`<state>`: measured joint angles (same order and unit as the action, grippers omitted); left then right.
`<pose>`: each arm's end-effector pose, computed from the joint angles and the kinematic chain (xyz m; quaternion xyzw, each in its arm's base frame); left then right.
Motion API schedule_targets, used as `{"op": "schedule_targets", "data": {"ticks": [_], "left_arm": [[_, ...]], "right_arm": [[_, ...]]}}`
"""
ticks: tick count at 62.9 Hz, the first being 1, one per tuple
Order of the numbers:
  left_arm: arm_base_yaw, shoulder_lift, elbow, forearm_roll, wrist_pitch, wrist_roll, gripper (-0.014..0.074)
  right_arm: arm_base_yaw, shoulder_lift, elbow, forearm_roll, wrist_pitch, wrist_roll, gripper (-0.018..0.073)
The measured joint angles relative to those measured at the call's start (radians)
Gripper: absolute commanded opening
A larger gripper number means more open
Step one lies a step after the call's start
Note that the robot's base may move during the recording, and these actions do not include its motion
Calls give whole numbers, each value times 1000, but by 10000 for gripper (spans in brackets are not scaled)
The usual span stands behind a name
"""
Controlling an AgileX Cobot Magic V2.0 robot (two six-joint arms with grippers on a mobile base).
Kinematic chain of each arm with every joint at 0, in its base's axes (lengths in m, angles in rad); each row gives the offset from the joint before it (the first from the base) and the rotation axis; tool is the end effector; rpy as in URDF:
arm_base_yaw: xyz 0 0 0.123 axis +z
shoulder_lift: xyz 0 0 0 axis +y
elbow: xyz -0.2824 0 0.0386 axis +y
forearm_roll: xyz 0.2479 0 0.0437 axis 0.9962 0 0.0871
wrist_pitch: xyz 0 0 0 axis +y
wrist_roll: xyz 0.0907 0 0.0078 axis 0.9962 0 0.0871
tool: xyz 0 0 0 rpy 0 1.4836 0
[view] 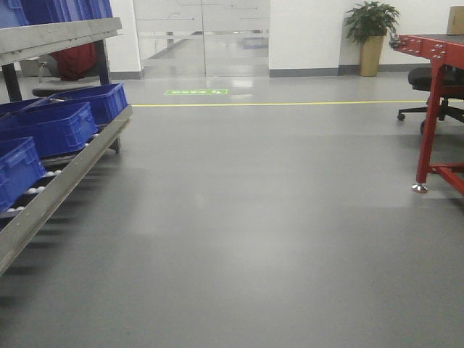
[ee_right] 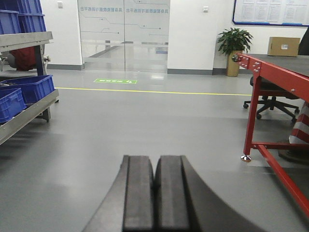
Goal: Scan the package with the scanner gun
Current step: 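Drive the base forward along the aisle past the blue bins, then drive forward toward the glass doors and turn toward the table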
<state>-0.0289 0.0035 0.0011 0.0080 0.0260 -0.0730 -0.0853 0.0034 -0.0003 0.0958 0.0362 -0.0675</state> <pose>0.0567 -0.0016 0.2102 -0.0125 0.6867 -0.0340 0.7260 0.0565 -0.0045 0.2097 0.0379 0.6889 -0.0195 0.7236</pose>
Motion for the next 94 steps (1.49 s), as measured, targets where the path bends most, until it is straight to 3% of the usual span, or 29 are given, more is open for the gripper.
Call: {"op": "schedule_targets", "data": {"ticks": [94], "left_arm": [[0,0,0,0,0,0,-111]], "right_arm": [[0,0,0,0,0,0,-162]]}}
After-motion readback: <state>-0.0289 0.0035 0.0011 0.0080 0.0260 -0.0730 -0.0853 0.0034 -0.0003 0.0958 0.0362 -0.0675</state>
